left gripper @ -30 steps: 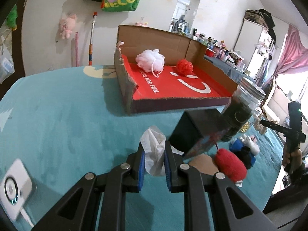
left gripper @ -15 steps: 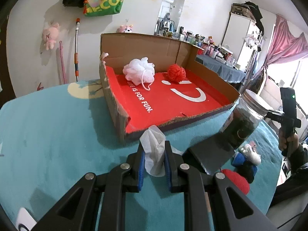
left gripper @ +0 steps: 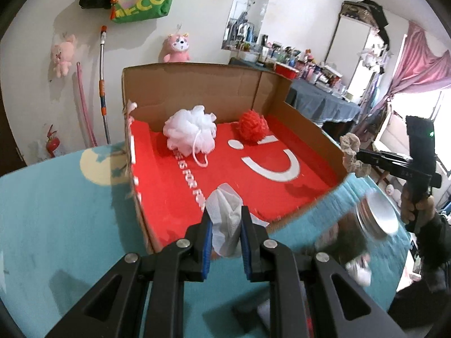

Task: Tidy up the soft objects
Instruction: 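Carry the tissue and crocheted lace with both tools over the box, then open the left tool to drop the tissue while the right tool drops the lace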

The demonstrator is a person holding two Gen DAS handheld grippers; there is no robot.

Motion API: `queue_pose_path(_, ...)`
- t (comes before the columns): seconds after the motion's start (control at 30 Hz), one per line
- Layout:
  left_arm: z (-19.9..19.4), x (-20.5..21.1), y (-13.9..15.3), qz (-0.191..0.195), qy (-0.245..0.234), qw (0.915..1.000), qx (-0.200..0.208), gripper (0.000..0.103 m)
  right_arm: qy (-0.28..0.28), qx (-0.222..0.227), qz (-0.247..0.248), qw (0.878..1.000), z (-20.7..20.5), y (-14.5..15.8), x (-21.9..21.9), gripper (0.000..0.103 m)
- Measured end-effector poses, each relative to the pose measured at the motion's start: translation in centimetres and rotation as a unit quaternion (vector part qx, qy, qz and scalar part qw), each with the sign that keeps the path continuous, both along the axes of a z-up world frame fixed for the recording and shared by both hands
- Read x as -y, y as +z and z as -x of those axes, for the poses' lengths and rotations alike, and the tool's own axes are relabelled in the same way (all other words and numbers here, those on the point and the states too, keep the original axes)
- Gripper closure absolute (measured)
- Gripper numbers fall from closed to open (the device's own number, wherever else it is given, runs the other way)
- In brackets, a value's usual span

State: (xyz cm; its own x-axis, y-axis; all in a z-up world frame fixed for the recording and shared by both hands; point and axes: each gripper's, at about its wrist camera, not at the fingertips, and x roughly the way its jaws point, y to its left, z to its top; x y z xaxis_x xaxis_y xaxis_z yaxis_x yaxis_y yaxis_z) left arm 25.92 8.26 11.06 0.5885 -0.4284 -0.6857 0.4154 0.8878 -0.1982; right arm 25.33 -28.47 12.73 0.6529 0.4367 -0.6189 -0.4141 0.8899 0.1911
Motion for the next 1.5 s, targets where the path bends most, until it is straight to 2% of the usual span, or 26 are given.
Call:
queue_pose_path(0.2,-6.2,2.4,-1.1,-0.034,0.033,0.9964,-0.071,0.085,-0.019,-0.049,0.058,0.997,-6.5,0.2,-3.4,0.092)
queue_pose_path(0.33,-9.0,3.6,-2.5,-0.068,0.051,0.9918,-0.095,0.085,-0.035,-0.085,0.095,0.991,-10.5,-1.0,-5.4,0.092)
queue_pose_path(0.53,-11.1,4.6,-3.9,-0.113,0.075,0.9851,-0.106,0.085,-0.063,-0.123,0.155,0.978,-14.4,-3.4,-7.7,0.092)
queue_pose_path(0.63,-11.7,5.0,-4.4,-0.128,0.081,0.9823,-0.11,0.084,-0.072,-0.147,0.155,0.974,-15.9,-4.4,-7.8,0.092)
queue_pose_path(0.8,-11.9,5.4,-5.3,-0.153,0.088,0.9781,-0.109,0.084,-0.08,-0.149,0.175,0.97,-16.9,-5.0,-7.6,0.092)
queue_pose_path(0.97,-12.1,5.2,-5.6,-0.156,0.098,0.977,-0.108,0.084,-0.083,-0.141,0.189,0.968,-16.7,-5.0,-7.3,0.092)
queue_pose_path(1.17,-12.4,5.5,-5.6,-0.157,0.098,0.9778,-0.098,0.072,-0.077,-0.133,0.205,0.967,-16.0,-4.8,-7.8,0.092)
queue_pose_path(1.43,-11.1,5.5,-3.6,-0.14,0.103,0.9828,-0.063,0.036,-0.076,-0.124,0.211,0.967,-15.3,-4.3,-8.2,0.091)
queue_pose_path(1.5,-10.3,5.2,-2.5,-0.128,0.108,0.9848,-0.047,0.031,-0.077,-0.115,0.208,0.968,-14.8,-3.7,-8.1,0.091)
